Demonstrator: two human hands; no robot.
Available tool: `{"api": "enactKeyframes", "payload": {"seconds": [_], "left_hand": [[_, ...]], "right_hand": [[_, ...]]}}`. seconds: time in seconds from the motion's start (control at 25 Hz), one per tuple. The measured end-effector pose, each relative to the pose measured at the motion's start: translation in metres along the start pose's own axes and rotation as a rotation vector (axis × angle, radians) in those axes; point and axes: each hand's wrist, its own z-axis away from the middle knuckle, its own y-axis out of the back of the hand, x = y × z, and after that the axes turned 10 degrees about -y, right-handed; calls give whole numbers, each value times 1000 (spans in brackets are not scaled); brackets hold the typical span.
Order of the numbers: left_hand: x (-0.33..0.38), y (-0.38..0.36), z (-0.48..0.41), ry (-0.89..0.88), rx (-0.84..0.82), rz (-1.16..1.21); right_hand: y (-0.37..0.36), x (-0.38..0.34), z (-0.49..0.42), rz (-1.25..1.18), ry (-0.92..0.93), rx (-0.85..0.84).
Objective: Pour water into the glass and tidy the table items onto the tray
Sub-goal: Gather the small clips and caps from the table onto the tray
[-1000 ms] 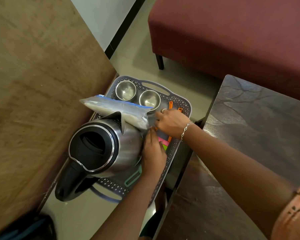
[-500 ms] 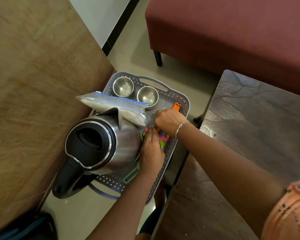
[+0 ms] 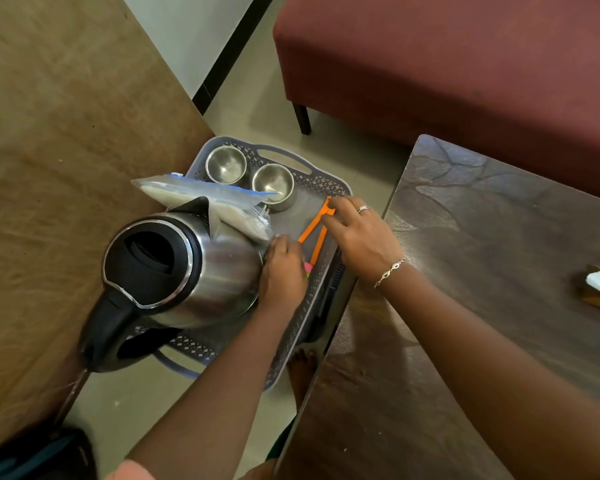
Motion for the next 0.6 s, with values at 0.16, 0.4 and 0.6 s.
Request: {"api": "enactKeyframes", "payload": {"seconds": [0.16, 0.4, 0.6], "left_hand": [[16, -1, -5, 12, -17, -104], [18, -2, -6, 2, 28, -64], [17, -1, -12, -37, 47, -61]], "right_hand": [[3, 8, 23, -28, -114, 37], [5, 15, 32, -31, -202, 76], [1, 16, 41, -7, -242, 99]]}}
